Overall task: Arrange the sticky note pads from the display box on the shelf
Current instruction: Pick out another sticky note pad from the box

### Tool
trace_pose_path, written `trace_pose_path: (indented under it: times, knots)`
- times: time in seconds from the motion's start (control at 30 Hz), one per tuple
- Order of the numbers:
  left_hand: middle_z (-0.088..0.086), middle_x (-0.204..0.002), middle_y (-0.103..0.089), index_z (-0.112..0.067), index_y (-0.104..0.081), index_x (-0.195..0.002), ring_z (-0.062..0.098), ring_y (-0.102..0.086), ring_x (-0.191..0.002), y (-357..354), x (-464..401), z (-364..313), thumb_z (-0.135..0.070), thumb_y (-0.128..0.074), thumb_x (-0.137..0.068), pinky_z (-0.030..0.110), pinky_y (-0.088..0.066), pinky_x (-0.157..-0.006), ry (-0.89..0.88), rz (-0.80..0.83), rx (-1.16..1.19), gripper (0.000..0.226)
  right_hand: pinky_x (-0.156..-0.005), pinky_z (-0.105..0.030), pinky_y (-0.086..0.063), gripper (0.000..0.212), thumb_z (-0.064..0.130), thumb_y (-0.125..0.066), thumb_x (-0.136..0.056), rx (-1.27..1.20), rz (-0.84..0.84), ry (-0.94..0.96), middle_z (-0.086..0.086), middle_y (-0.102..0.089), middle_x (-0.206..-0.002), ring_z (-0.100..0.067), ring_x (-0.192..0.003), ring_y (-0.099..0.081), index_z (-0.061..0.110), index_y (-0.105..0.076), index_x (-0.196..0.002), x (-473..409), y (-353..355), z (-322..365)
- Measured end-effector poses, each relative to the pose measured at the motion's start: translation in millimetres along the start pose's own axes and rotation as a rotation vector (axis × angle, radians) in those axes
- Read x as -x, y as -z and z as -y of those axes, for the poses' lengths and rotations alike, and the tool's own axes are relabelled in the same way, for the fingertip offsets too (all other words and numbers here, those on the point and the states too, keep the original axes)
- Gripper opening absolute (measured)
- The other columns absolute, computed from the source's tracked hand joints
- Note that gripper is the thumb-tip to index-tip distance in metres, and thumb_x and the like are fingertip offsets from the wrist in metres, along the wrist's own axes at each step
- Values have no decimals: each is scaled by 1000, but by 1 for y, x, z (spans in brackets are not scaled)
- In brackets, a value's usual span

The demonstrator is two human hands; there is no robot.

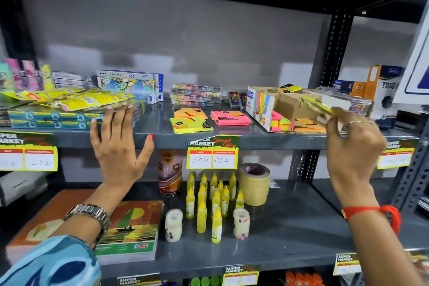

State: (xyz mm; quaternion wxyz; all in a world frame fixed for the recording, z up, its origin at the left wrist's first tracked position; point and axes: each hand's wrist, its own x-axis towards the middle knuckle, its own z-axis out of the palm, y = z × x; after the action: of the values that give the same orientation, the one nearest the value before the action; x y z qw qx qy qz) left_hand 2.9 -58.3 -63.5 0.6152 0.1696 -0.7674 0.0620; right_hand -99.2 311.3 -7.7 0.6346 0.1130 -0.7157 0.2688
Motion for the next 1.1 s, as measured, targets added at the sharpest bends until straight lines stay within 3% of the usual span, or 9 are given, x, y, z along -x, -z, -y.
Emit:
trace_pose_path:
  times: [0.13, 0.3, 0.47, 0.53, 0.63, 0.83, 0.93, 1.0, 1.1]
  knots:
    - [11, -142, -46, -7, -39, -140, 27, -32, -135, 1, 0, 0, -50, -31, -90, 48, -14, -113, -17, 19, -18, 66, -71, -32, -47, 10, 3, -65, -85, -253, -195, 173, -21, -74, -82, -33, -72, -67, -2, -71, -92, 2, 3, 57]
    - [12, -140, -47, -8, -40, -141, 27, -33, -133, 1, 0, 1, -50, -31, -91, 49, -16, -112, -19, 15, -30, 65, -78, -25, -49, 17, -8, -68, -77, -478, 174, 434, -14, -75, -87, -25, -80, -68, -3, -71, -94, 28, -20, 132]
    - [12, -140, -47, -7, -39, -141, 27, -32, -134, 1, 1, 1, -51, -30, -92, 49, -16, -112, -26, 16, -22, 66, -59, -33, -61, 41, -12, -72, -61, -357, 563, 523, -11, -75, -91, -29, -83, -69, 2, -71, -99, 45, -42, 167]
    - [12, -140, -47, -7, -40, -140, 27, -32, -135, 1, 1, 1, -50, -31, -91, 48, -14, -112, -25, 16, -10, 66, -69, -34, -60, 48, -12, -69, -62, -315, 614, 553, -12, -74, -101, -28, -93, -68, 3, -68, -107, 43, -40, 170]
    - [11, -140, -48, -8, -40, -140, 27, -32, -135, 0, 1, 1, -49, -32, -91, 47, -13, -113, -22, 4, -3, 65, -93, -33, -50, 50, -13, -59, -73, -297, 553, 506, -13, -67, -119, -26, -109, -62, 3, -59, -121, 35, -29, 155]
    - [11, -141, -47, -8, -40, -140, 26, -31, -136, 0, 1, -1, -52, -27, -91, 44, -8, -115, 3, 10, 23, 67, -78, -29, -36, 37, -16, -59, -72, -193, 268, 28, -27, -69, -98, -41, -88, -63, -5, -63, -106, 4, -8, 70]
    - [11, -140, -47, -9, -40, -140, 26, -30, -136, -1, 1, -2, -53, -25, -91, 43, -8, -115, 12, 2, 23, 68, -90, -39, -41, 50, -12, -54, -74, 50, 475, -98, -29, -61, -116, -44, -106, -54, -4, -53, -123, -6, -11, 24]
    - [11, -140, -48, -9, -41, -140, 26, -31, -135, -1, 1, -2, -53, -25, -91, 42, -7, -115, 11, -3, 20, 67, -96, -45, -43, 52, -11, -52, -75, 157, 668, -20, -29, -58, -120, -43, -112, -51, -4, -49, -126, -7, -14, 6]
    - [11, -139, -48, -9, -41, -139, 27, -32, -135, -1, 1, -2, -53, -25, -91, 41, -6, -115, 11, -6, 19, 67, -86, -49, -47, 33, -8, -50, -74, 245, 815, 124, -31, -64, -96, -44, -94, -56, -4, -59, -105, -3, -12, 0]
